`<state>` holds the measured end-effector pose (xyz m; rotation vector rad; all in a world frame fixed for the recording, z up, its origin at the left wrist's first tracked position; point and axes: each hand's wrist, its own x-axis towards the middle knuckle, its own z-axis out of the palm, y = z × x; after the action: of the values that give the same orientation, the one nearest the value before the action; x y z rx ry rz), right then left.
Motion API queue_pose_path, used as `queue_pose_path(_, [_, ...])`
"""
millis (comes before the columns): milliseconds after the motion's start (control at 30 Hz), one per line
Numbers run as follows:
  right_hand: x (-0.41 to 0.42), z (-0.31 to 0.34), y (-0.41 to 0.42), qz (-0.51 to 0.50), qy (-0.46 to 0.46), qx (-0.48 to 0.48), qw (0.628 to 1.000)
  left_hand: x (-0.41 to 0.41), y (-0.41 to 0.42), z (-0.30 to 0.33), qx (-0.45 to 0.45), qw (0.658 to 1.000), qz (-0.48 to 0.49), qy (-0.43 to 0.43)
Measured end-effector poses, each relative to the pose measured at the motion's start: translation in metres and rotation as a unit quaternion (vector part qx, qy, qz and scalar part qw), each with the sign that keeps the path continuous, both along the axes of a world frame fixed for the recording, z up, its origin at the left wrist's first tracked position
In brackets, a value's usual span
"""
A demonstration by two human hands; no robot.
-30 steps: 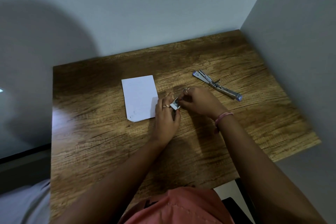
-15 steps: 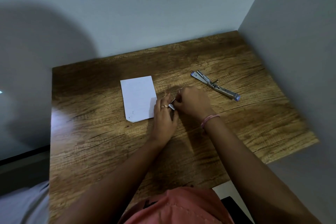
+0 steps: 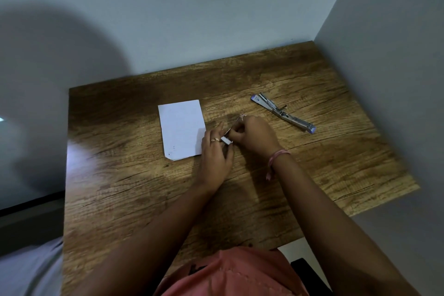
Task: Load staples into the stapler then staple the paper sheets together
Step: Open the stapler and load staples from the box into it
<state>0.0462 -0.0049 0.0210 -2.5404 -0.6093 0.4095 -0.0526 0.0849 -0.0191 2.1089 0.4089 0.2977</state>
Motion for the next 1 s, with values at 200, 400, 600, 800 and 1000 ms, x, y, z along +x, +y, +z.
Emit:
queue_pose_path(200, [0.009,0.006,-0.011,-0.057,0.176,0.161,0.969,0.000,0.000,0.001,0.006,1.000,-0.001,0.014])
queue_pose_path(400, [0.024,0.012,-0.022,-0.095,0.127,0.201,0.967,0.001,-0.002,0.003,0.001,1.000,0.009,0.018])
queue_pose_path(600, [0.035,0.010,-0.029,-0.123,0.124,0.215,0.961,0.003,-0.002,0.007,0.007,0.998,0.019,0.060])
queue_pose_path(800, [0.033,0.008,-0.040,-0.140,0.193,0.288,0.928,0.009,-0.005,0.016,0.031,0.996,0.014,0.087])
queue_pose_path(1000, [0.030,0.014,-0.056,-0.156,0.259,0.396,0.867,0.021,-0.013,0.033,0.085,0.992,0.049,0.073])
